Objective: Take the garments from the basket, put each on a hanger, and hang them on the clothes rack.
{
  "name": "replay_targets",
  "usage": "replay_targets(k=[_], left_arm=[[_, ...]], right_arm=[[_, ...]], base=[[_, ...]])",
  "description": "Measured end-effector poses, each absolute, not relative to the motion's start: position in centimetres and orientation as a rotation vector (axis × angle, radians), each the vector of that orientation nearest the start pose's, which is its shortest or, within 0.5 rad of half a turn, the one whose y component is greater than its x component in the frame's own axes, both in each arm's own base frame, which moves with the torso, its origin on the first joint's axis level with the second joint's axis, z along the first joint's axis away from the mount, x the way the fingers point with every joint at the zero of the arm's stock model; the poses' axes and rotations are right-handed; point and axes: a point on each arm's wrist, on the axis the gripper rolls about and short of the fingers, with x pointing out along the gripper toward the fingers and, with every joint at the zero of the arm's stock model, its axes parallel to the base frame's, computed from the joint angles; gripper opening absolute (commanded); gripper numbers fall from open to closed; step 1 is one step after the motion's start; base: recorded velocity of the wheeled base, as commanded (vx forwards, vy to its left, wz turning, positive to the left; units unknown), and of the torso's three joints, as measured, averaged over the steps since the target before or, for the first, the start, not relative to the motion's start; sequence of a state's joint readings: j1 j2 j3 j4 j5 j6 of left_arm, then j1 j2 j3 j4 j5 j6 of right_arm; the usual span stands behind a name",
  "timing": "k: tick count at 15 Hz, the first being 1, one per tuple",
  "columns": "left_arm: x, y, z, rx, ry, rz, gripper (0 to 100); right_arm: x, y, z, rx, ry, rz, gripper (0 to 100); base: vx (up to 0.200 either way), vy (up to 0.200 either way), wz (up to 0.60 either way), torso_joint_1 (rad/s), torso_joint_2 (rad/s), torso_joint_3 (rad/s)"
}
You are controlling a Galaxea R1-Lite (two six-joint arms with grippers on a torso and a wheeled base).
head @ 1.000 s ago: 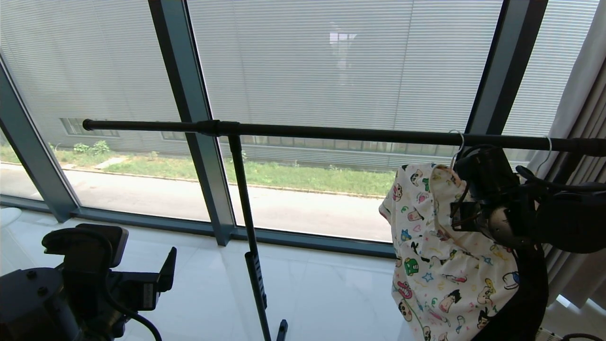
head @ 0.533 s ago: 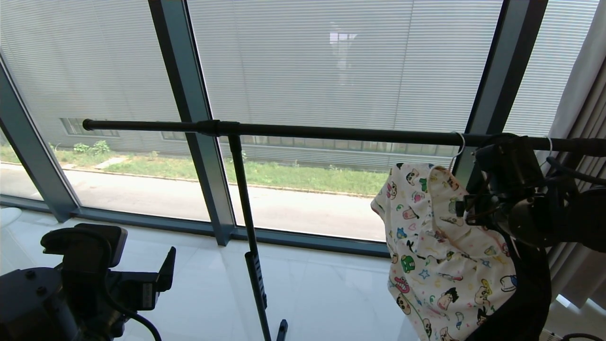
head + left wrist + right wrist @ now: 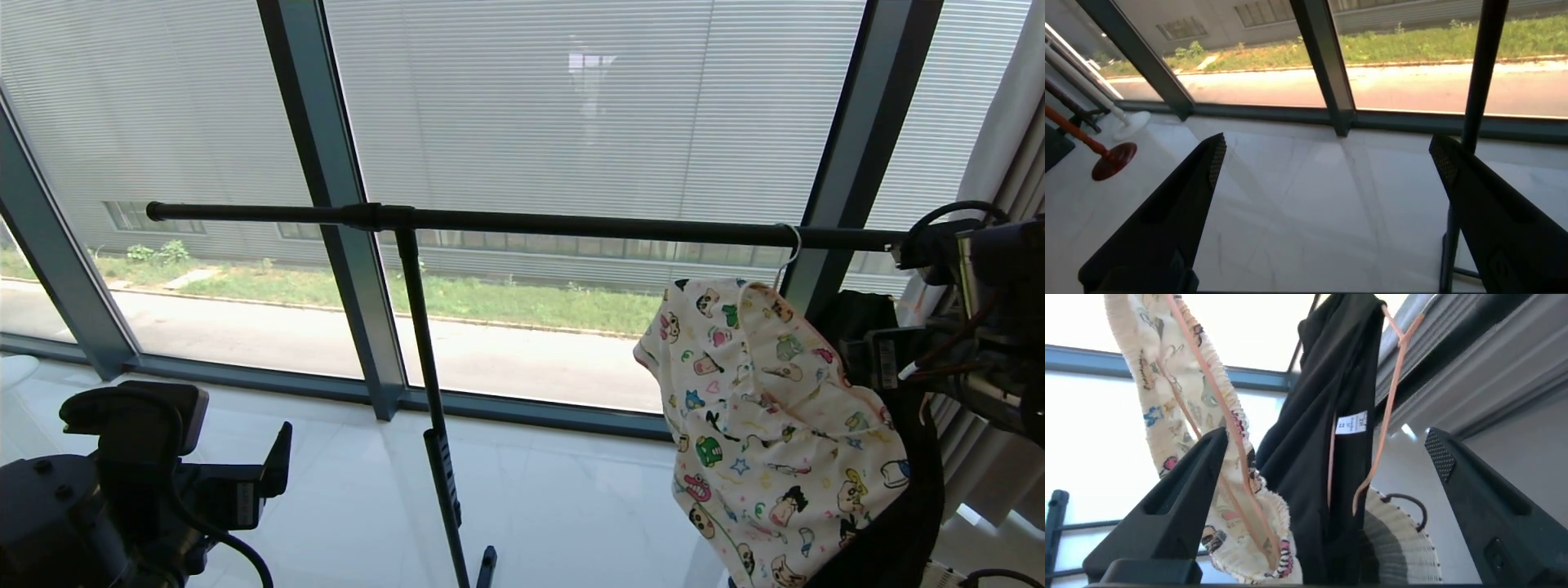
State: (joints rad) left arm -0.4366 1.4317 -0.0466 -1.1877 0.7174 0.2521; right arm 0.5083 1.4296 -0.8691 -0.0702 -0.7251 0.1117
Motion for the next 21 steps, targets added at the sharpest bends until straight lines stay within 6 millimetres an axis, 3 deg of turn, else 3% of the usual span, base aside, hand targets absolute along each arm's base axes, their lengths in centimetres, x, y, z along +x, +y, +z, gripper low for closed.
replay_targets(k=[8,14,21], left_arm=[[14.9,-3.7,11.5,0.330,0.232,0.351,100],[14.5,-2.7,11.7,0.304,0.225,0.410,100],[14.2,-2.6,12.1,0.293,0.203,0.414,100]], right_arm=[[19.1,9.0,22.4,-0.272,0.359,-0.209,100],[16.1,7.3,22.3,-0.362,0.344,-0.192,100],[13.7,5.9,23.4,-0.361,0.278,-0.188,100]], base=[[-0.200,0.000,0.00,-0.002,0.00,0.002],[-0.200,0.000,0.00,0.001,0.00,0.003],[0.000,0.000,0.00,0.000,0.00,0.000]])
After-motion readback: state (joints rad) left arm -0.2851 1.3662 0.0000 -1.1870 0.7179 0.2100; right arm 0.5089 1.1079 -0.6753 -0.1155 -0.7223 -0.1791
